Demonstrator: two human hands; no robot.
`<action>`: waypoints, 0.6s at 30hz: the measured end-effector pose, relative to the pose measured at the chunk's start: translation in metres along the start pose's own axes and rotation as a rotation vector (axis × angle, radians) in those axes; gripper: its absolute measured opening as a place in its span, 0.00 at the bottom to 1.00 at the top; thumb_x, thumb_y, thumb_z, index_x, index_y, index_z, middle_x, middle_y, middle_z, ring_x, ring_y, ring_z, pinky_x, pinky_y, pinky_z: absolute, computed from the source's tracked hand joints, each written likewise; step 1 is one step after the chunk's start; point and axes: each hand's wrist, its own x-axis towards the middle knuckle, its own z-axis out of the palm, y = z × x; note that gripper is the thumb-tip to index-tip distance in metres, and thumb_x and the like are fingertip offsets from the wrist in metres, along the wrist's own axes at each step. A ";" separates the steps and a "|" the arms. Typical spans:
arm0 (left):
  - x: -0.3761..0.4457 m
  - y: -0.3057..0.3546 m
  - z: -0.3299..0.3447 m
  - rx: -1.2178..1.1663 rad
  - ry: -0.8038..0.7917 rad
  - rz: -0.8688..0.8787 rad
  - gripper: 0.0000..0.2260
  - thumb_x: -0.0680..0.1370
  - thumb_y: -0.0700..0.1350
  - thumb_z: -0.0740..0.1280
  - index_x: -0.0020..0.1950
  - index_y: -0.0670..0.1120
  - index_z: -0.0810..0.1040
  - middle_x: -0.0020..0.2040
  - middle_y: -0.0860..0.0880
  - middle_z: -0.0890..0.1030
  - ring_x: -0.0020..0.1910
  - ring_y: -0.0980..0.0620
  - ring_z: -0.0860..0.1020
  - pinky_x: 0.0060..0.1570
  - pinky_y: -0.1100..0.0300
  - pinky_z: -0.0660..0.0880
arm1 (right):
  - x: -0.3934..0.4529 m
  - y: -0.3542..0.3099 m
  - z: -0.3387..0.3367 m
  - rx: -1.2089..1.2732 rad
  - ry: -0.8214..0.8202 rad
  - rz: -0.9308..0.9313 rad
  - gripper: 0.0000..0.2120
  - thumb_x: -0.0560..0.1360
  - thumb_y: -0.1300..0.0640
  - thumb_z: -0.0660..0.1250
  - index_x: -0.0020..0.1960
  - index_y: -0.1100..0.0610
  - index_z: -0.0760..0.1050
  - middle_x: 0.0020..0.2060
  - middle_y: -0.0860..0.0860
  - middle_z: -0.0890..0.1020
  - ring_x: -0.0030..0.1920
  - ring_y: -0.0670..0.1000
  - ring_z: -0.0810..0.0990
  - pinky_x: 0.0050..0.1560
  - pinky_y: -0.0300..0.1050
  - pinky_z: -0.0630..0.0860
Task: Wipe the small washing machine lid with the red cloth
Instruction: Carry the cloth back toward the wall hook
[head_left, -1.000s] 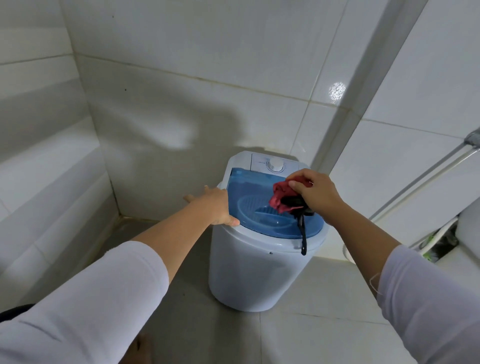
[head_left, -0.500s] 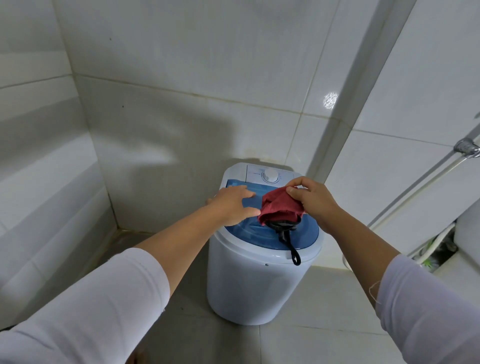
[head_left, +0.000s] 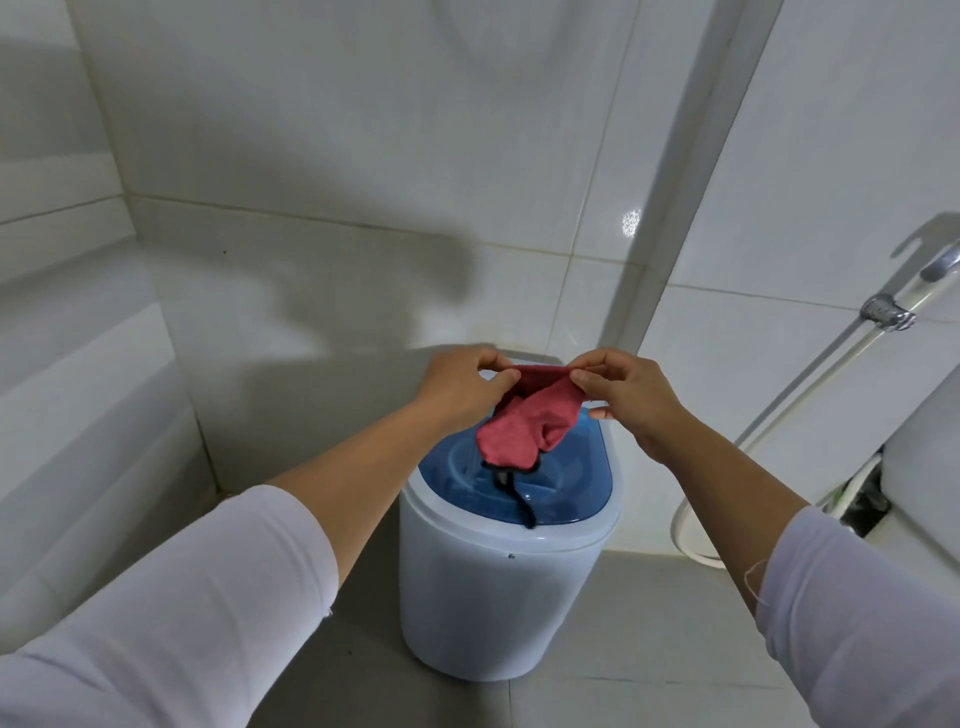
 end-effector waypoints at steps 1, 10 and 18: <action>0.001 0.007 -0.005 -0.003 0.018 0.012 0.06 0.77 0.49 0.66 0.47 0.50 0.82 0.50 0.52 0.84 0.55 0.53 0.78 0.52 0.62 0.71 | 0.001 -0.005 -0.001 0.003 0.014 -0.019 0.09 0.74 0.63 0.68 0.39 0.50 0.78 0.38 0.51 0.80 0.41 0.51 0.79 0.38 0.40 0.74; 0.010 0.045 -0.074 0.042 0.173 0.057 0.07 0.79 0.51 0.62 0.49 0.52 0.79 0.44 0.52 0.81 0.49 0.48 0.80 0.51 0.51 0.79 | 0.004 -0.079 0.001 -0.069 -0.089 -0.221 0.12 0.74 0.67 0.66 0.48 0.50 0.76 0.44 0.52 0.79 0.41 0.48 0.78 0.40 0.39 0.76; -0.006 0.072 -0.153 0.109 0.316 0.070 0.08 0.78 0.50 0.63 0.51 0.51 0.80 0.46 0.52 0.80 0.51 0.49 0.79 0.52 0.51 0.79 | 0.000 -0.156 0.025 -0.248 -0.120 -0.339 0.14 0.74 0.67 0.61 0.41 0.54 0.82 0.43 0.49 0.82 0.46 0.50 0.77 0.48 0.43 0.77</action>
